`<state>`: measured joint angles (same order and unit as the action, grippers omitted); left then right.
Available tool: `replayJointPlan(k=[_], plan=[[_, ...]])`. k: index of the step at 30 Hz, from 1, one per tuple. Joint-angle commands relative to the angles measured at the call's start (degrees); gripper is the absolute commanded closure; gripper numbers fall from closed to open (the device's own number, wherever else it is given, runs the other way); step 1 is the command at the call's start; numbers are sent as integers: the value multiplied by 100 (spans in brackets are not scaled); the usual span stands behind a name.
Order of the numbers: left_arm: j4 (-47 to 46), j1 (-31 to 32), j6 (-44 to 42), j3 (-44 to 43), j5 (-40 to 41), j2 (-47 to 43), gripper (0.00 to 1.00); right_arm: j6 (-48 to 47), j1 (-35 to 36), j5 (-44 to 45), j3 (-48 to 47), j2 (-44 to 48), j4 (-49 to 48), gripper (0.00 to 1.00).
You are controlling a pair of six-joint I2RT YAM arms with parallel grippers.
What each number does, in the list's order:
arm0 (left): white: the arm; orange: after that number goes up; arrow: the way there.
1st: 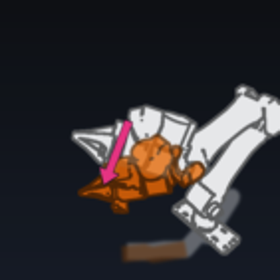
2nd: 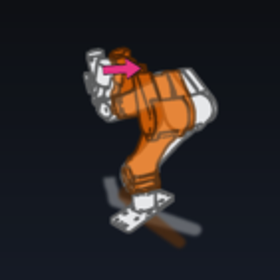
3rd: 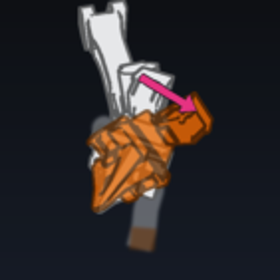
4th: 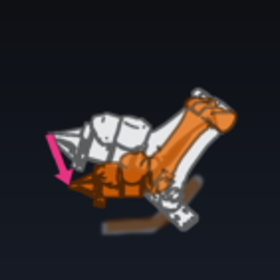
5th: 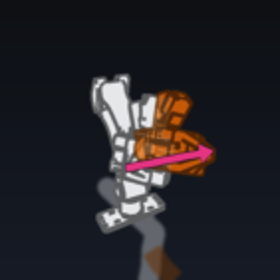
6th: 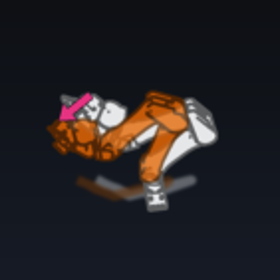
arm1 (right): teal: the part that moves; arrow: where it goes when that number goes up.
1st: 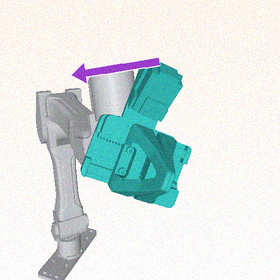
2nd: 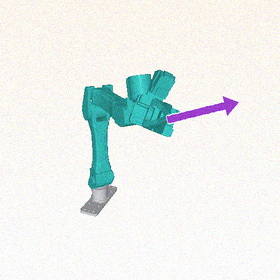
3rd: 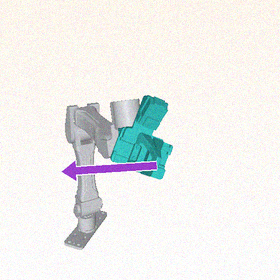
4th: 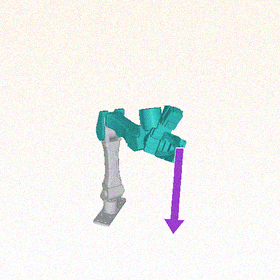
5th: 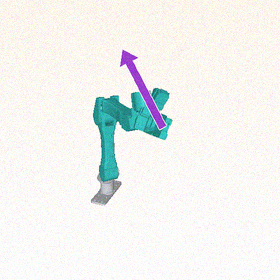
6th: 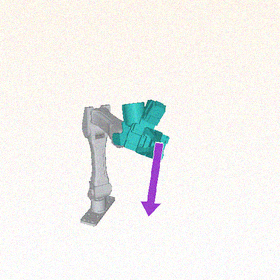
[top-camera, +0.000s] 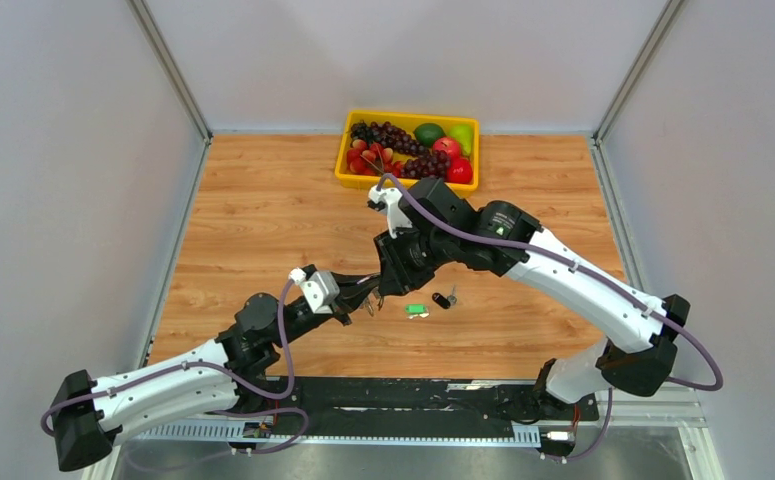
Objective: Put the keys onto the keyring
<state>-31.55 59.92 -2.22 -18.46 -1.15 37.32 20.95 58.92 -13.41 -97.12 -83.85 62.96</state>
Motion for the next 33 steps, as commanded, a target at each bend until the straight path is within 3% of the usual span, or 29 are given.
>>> replayJointPlan(k=[1,6,13,21,33], plan=[[-292,20,190,-162,-121,-191,100,122,-11,368,164,481,-325,68],[-329,20,388,-198,-125,-183,100,165,-11,740,301,970,-670,61],[-340,22,605,-259,88,-199,100,137,14,1214,1460,1903,-1748,58],[-457,20,992,-309,471,-439,100,467,28,1091,3441,3030,-4087,56],[-605,24,1340,-421,531,-668,100,2517,226,621,5577,3771,-7513,56]])
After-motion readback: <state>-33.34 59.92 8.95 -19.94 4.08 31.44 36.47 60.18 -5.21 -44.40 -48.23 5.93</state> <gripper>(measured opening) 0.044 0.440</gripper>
